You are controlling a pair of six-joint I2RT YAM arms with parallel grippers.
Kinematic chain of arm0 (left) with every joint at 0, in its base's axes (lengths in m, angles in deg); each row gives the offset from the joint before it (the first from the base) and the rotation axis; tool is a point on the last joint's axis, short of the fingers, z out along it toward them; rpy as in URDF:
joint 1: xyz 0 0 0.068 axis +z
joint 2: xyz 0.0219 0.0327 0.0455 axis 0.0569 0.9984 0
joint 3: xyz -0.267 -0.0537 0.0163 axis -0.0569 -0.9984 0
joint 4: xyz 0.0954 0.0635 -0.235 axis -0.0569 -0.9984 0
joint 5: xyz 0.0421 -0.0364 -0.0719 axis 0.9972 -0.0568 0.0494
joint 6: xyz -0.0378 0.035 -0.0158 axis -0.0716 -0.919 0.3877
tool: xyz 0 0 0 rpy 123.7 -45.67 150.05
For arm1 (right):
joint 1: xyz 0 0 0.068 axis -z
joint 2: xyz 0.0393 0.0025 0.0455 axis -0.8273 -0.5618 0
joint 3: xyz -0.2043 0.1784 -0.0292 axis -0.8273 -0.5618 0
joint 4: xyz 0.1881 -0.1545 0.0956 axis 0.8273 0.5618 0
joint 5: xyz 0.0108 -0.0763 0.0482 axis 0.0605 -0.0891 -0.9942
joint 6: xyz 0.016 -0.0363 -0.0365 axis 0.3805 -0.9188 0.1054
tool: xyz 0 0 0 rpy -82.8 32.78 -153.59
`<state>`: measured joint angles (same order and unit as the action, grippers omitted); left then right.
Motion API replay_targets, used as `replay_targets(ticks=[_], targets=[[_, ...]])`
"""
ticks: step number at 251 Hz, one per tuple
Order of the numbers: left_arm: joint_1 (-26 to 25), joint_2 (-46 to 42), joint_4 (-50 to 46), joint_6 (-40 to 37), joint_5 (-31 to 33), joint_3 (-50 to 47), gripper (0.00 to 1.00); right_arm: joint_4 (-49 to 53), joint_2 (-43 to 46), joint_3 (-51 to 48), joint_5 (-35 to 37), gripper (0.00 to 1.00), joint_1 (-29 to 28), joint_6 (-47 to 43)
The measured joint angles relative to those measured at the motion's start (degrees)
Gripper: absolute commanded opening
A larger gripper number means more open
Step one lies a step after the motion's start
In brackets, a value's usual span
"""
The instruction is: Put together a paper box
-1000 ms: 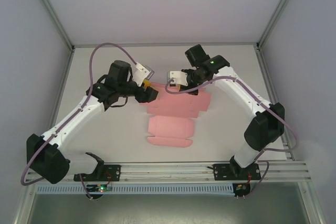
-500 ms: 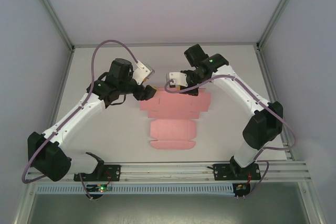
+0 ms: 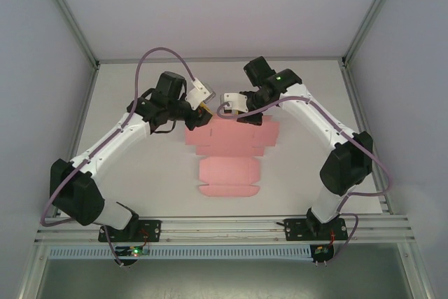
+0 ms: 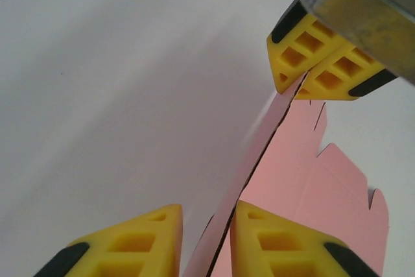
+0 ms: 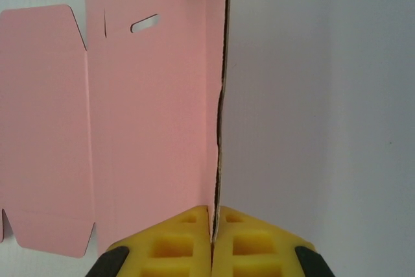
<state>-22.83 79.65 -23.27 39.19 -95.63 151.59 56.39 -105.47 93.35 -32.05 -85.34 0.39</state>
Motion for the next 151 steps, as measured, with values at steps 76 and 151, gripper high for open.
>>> replay_targets(ticks=[76,151], targets=[[-2.6,0.3,0.2,1.9,6.9,0.5,0.15,-4.0,0.0,-1.2,2.3,0.0,0.0,8.3],[-4.9,5.2,-0.2,6.5,18.2,5.2,0.21,-11.0,1.5,-5.8,7.2,0.0,-2.2,16.8]])
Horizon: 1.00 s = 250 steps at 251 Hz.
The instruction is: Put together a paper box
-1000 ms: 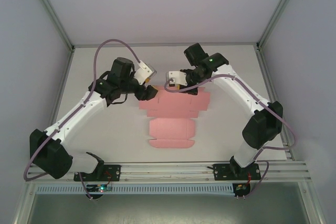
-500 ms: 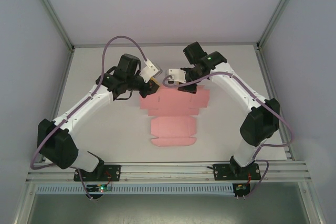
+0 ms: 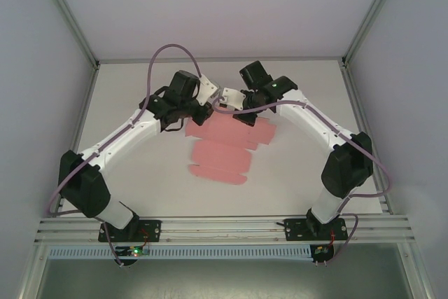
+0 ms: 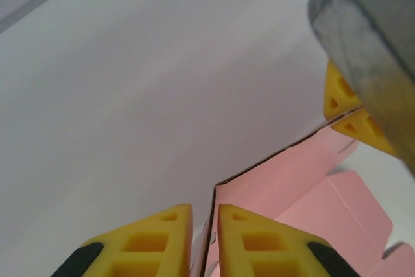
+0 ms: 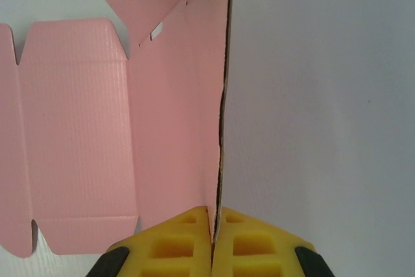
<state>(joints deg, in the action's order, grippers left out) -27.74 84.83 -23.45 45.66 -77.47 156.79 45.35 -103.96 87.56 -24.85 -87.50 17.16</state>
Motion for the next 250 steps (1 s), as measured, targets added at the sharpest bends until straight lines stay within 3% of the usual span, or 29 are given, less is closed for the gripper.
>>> replay_targets(ticks=[45,76,119,162,250], targets=[[-0.6,2.6,-2.6,-0.1,2.6,4.0,0.23,-1.1,0.2,-0.3,2.0,0.0,-0.3,2.1],[-0.8,3.8,-4.5,0.3,4.0,6.1,0.29,-1.8,0.3,-0.3,2.3,0.0,-0.2,3.1],[-1.0,3.8,-5.9,2.4,2.4,7.1,0.34,-2.8,0.3,-0.3,1.6,0.0,0.5,4.7],[-0.9,3.0,-6.8,3.8,0.5,6.4,0.08,-1.4,0.4,-0.3,-0.6,0.0,1.2,3.3],[-2.4,2.3,-10.1,3.6,3.6,5.9,0.0,1.1,1.0,-1.4,-4.4,0.0,1.1,-3.3]])
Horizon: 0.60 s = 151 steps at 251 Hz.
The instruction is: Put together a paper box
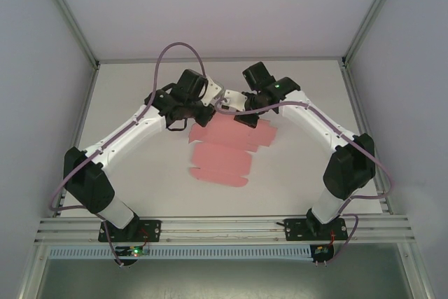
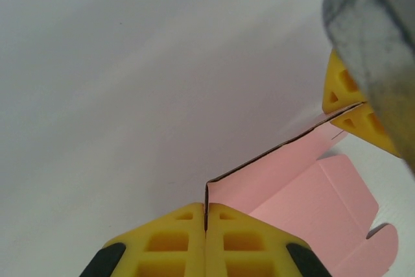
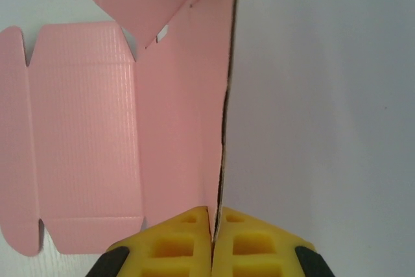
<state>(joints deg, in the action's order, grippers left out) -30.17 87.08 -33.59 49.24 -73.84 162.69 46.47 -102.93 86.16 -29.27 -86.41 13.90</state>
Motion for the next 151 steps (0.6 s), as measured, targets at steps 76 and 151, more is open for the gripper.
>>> replay_targets(ticks=[76,151], targets=[[0.9,-1.5,-0.4,-16.1,-1.4,-1.0,0.0,2.1,0.0,0.0,-0.3,0.0,-1.6,-6.6],[2.4,-4.4,-1.9,-29.0,-6.0,-3.1,0.39,4.5,0.2,0.0,-3.9,0.0,-2.0,-18.4]])
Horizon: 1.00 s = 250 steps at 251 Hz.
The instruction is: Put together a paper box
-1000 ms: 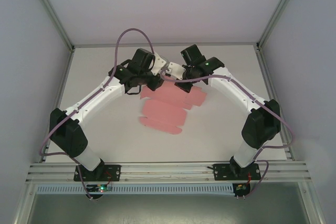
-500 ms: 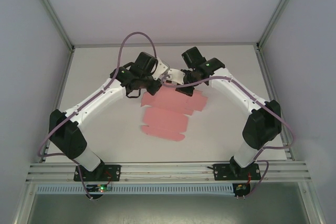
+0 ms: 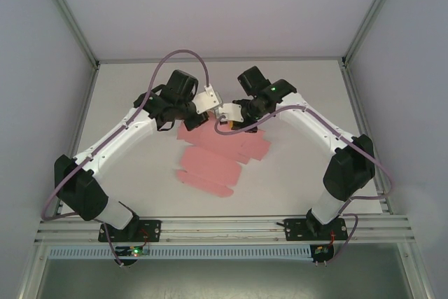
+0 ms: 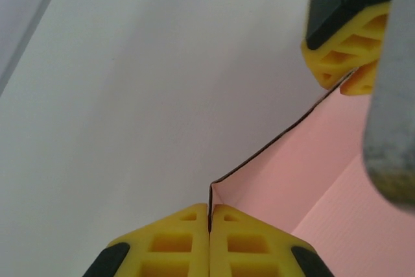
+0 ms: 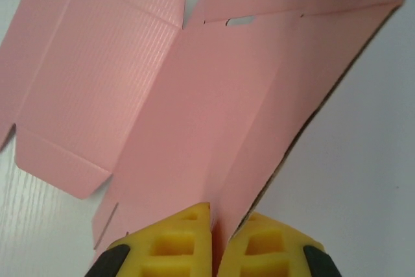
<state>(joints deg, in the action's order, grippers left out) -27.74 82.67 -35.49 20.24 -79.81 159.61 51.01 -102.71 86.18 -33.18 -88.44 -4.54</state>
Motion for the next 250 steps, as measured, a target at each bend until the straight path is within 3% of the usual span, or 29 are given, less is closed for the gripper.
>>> replay_targets(ticks=[8,15,18,53,85,173,225,250], targets=[[0.0,0.1,-0.6,-1.2,0.2,0.2,0.58,0.9,0.0,0.0,0.0,0.0,0.0,-0.8],[0.0,0.2,-1.0,-2.2,0.4,0.2,0.83,1.8,0.0,0.0,0.0,0.0,0.2,-1.1],[0.0,0.2,-1.2,-2.5,0.5,0.3,0.88,2.2,0.0,0.0,0.0,0.0,0.2,-1.1],[0.3,0.5,-1.4,-3.7,1.0,0.3,0.99,4.5,0.0,-0.3,-1.8,0.0,1.7,-1.4],[2.9,-0.5,0.4,-2.1,0.5,-1.7,1.0,3.9,0.3,-1.1,-4.0,0.0,2.7,-0.8],[5.2,-14.1,11.0,5.6,0.3,-21.6,1.0,5.5,2.9,-1.7,-8.2,0.0,4.4,-2.1],[9.2,-10.0,14.4,13.4,-1.4,-20.1,1.0,5.3,2.9,-1.7,-9.8,0.0,4.7,-3.7],[9.6,-5.4,14.3,15.7,-4.3,-17.0,0.94,5.6,2.9,-1.7,-9.3,0.0,5.4,-4.5]])
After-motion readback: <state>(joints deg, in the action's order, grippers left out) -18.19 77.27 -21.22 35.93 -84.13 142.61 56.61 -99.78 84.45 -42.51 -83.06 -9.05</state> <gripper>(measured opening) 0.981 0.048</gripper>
